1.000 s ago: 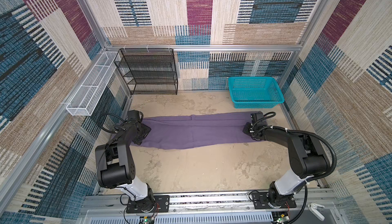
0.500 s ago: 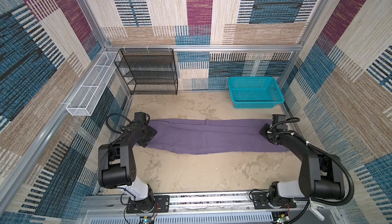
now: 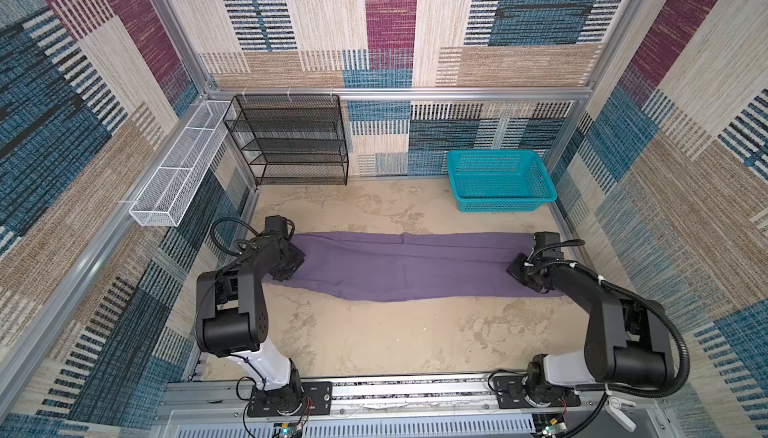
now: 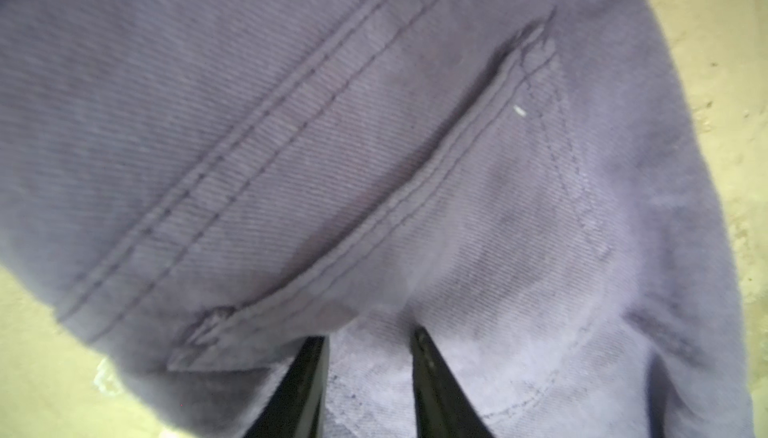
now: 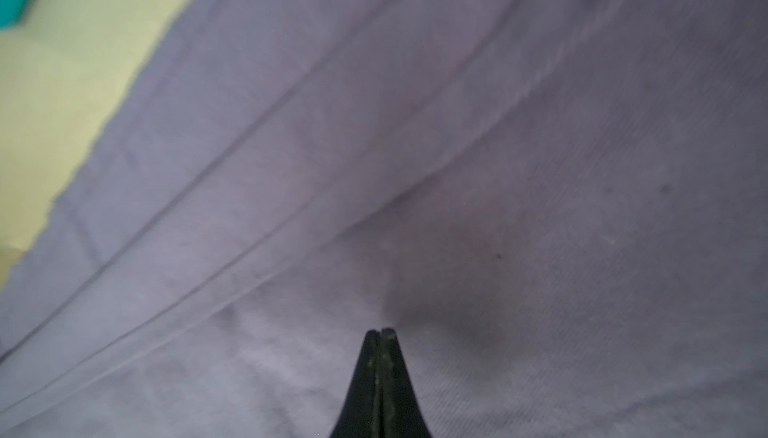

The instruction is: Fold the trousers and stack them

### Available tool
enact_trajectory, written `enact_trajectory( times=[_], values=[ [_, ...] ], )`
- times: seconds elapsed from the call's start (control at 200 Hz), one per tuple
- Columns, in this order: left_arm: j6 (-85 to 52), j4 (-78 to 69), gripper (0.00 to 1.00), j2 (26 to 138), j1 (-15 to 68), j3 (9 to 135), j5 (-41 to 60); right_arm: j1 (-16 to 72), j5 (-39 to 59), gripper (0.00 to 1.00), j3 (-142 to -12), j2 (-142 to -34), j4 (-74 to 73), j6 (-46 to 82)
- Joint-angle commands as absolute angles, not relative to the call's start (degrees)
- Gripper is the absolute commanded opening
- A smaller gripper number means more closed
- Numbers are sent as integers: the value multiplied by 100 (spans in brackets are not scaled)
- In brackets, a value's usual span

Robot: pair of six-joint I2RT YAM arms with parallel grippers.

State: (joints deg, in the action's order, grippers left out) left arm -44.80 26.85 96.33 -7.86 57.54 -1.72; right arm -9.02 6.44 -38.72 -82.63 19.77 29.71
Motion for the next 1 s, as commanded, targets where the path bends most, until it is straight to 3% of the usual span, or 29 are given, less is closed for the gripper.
enact_trajectory(
  times=[0.0, 0.346, 0.606, 0.766, 0.902, 0.997],
  values=[
    [-4375, 2663, 34, 9644, -794, 5773, -331, -901, 534, 0, -3938, -8472, 1700, 2979],
    [-4397, 2558, 34, 9710, -800, 5604, -435, -899, 242, 2, -4837, -9407, 1632, 2949],
    [-4205, 2684, 34, 9746, -1082, 5654, -686, -970, 537, 3, -4823, -9003, 2098, 2912],
    [-4114, 2674, 34, 9688, -1345, 5699, -659, -1526, 1032, 8, -4753, -8411, 2033, 3172],
    [-4111, 2635, 34, 9692, -1344, 5781, -460, -1852, 1413, 8, -4883, -8759, 1725, 3441],
    [-4092, 2628, 34, 9720, -1343, 5785, -386, -1933, 1701, 18, -4979, -9084, 1371, 3613]
  ],
)
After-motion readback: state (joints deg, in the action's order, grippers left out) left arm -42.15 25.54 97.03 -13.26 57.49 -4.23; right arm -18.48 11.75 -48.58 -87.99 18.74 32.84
